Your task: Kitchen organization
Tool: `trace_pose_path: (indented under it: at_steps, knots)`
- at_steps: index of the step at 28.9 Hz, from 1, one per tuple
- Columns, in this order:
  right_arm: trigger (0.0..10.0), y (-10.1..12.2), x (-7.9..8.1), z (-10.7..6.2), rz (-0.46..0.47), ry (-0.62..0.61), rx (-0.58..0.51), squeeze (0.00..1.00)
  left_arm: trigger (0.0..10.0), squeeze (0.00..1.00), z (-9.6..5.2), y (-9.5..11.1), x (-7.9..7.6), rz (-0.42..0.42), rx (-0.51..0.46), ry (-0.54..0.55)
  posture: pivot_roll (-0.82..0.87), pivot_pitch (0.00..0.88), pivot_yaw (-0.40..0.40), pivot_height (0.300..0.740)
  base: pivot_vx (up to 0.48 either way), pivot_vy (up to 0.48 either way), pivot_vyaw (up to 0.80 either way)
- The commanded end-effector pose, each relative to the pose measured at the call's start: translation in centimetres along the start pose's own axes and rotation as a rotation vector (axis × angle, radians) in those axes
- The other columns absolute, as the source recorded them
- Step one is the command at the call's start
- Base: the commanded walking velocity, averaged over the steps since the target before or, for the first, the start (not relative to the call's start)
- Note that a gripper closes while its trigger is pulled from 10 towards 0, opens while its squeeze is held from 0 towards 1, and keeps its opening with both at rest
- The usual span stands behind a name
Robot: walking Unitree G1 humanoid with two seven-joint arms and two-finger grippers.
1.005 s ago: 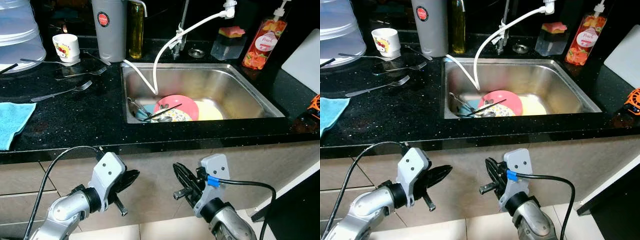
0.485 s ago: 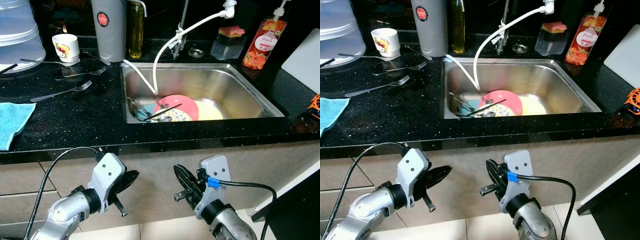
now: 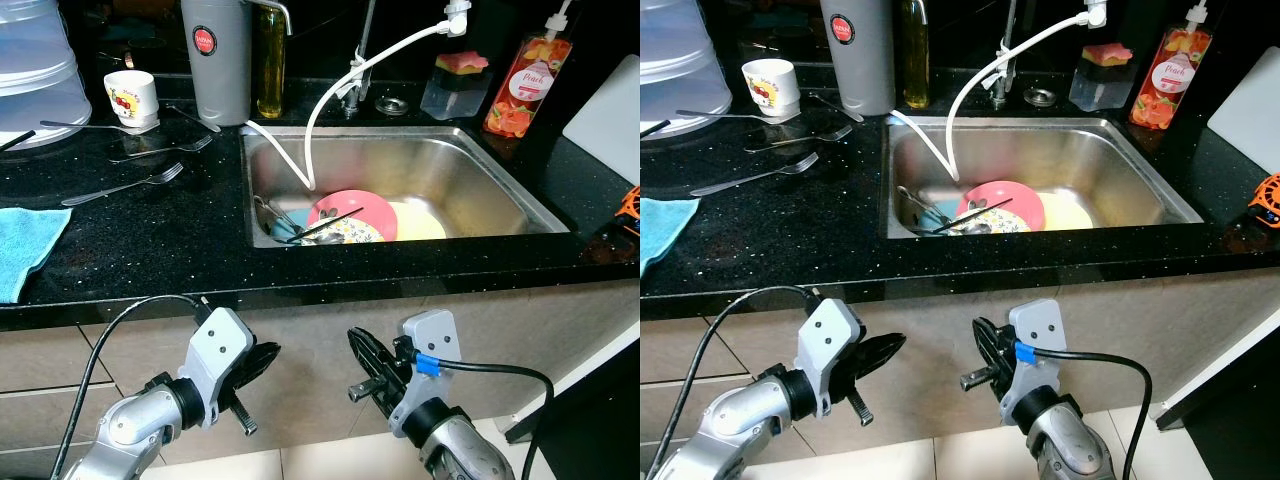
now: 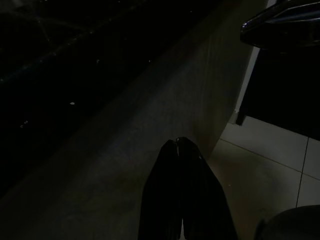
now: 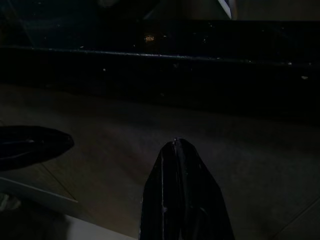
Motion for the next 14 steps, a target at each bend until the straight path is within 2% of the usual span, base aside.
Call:
trace_pose_path:
  at_steps: [1,14]
  knots:
    - [10.0,-0.03,-0.38,-0.29,-0.012,-0.011,0.001,0.00,10.0,0.00,0.23,0.14,-0.69,-0.001,-0.006,-0.015,0.13,0.011,-0.037,0.740,0.000,0.000,0.00]
    - [10.0,-0.06,-0.39,-0.36,-0.012,-0.010,0.004,0.00,10.0,0.00,0.23,0.18,-0.79,0.004,-0.005,-0.011,0.14,0.017,-0.039,0.740,0.000,0.000,0.00]
Point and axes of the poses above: a point about 5 cm out from each wrist's last joint towards the gripper, its own z axis pointing out of the wrist towards the gripper, its own y axis along the axis of the wrist's last joint, x = y × z, the point moved 5 cm from there along z, pointing out of the wrist towards the gripper, and after that the axes turned 12 degrees about -z, right-handed, at the moved point
